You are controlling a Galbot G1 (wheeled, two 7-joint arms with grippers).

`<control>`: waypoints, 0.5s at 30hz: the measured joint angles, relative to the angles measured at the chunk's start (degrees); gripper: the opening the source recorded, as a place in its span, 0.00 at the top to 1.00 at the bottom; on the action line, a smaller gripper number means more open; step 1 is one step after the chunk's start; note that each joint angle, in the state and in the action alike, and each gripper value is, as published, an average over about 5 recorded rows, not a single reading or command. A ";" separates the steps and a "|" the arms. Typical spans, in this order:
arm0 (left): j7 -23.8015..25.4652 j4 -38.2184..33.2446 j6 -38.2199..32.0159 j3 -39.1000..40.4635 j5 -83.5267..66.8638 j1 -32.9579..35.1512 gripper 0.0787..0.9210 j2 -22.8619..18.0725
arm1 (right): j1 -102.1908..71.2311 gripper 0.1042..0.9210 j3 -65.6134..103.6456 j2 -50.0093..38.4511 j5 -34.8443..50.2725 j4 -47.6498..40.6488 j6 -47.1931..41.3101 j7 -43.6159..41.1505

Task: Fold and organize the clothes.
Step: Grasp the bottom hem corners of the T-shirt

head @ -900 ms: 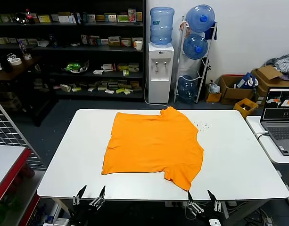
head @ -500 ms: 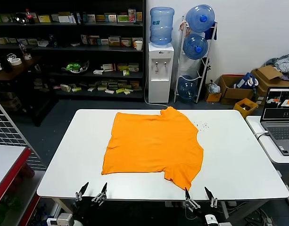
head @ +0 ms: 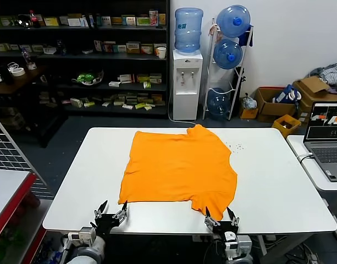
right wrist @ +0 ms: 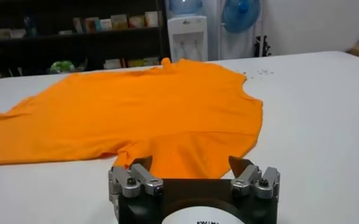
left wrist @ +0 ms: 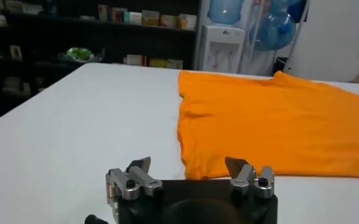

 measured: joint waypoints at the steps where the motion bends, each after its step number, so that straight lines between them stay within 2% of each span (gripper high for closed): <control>1: -0.03 0.42 0.06 0.17 0.00 -0.36 0.12 -0.07 | 0.16 0.17 -0.07 0.01 -0.03 -0.15 -0.09 0.11; 6: -0.09 1.62 0.37 0.99 0.00 -1.52 0.18 -0.46 | 0.46 0.31 -0.28 -0.11 -0.21 -0.46 -0.28 0.51; 15: 0.02 2.68 0.77 1.72 0.18 -2.36 0.49 -0.70 | -0.12 0.63 -0.50 -0.23 -0.08 -0.26 -0.61 1.45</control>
